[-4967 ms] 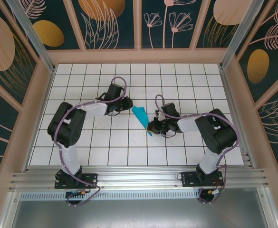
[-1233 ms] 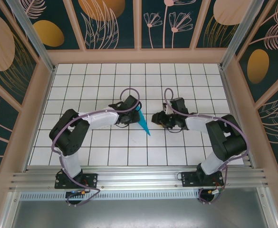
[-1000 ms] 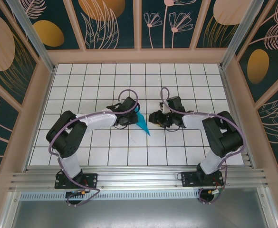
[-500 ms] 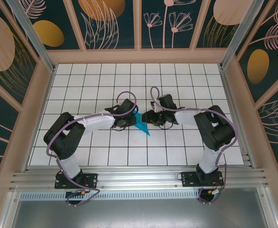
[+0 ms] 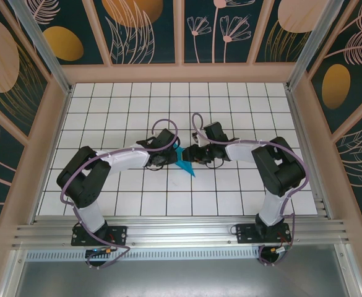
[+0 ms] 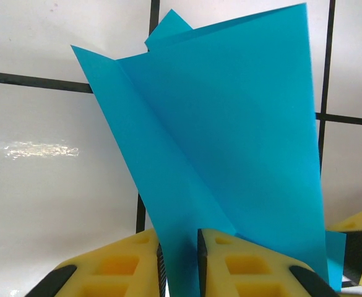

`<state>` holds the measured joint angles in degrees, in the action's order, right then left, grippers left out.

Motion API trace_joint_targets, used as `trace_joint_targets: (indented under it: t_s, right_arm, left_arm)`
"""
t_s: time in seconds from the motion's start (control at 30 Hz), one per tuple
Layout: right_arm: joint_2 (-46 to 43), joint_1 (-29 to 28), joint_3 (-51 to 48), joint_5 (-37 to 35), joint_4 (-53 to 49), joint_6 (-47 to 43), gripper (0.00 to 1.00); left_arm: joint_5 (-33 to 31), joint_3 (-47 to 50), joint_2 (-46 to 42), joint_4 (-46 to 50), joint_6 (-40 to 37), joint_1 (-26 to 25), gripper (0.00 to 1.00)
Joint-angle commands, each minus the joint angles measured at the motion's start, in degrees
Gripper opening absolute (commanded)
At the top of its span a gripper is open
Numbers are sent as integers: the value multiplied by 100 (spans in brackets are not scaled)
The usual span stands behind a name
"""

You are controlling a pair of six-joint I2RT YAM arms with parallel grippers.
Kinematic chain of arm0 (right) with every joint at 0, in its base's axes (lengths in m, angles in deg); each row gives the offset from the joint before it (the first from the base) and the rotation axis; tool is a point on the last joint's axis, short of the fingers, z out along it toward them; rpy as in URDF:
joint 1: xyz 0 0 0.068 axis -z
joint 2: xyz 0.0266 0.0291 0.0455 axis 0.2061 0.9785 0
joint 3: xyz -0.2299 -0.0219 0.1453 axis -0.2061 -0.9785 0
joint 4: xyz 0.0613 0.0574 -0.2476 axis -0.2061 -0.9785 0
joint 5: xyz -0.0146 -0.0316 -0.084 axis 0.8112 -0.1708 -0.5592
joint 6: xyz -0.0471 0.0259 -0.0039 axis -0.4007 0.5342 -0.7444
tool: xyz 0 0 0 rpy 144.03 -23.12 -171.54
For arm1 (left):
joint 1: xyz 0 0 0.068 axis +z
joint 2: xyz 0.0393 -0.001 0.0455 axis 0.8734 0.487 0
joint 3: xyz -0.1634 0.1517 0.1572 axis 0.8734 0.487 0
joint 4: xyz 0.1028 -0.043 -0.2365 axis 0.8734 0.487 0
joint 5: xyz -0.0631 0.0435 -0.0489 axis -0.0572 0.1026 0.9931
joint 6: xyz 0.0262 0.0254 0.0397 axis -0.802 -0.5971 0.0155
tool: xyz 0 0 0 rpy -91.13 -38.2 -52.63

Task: Fold a paper plane with a square sheet of paper (pick it up from the middle)
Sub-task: Move a paper plane to the center of the table.

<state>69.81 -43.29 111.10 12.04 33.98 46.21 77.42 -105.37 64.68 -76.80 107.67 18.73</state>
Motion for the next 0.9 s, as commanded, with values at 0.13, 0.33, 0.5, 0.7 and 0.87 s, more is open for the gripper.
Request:
trace_joint_targets:
  t_s: [0.13,0.33,0.5,0.7,0.87]
  right_arm:
    - [-26,-205,106,87,-106,-325,48]
    - [-102,-226,98,-43,-176,-424,55]
    - [24,-248,204,-310,-344,-528,47]
    - [181,-346,442,-823,-688,-735,32]
    - [332,-476,681,-1205,-1002,-945,26]
  left_arm:
    - [-2,-41,-64,-53,-51,3,23]
    - [21,-67,-34,-62,-60,3,23]
    - [17,-68,-39,-62,-63,5,23]
    - [68,-67,-46,-62,-80,10,22]
    - [69,-70,-86,-70,-94,5,22]
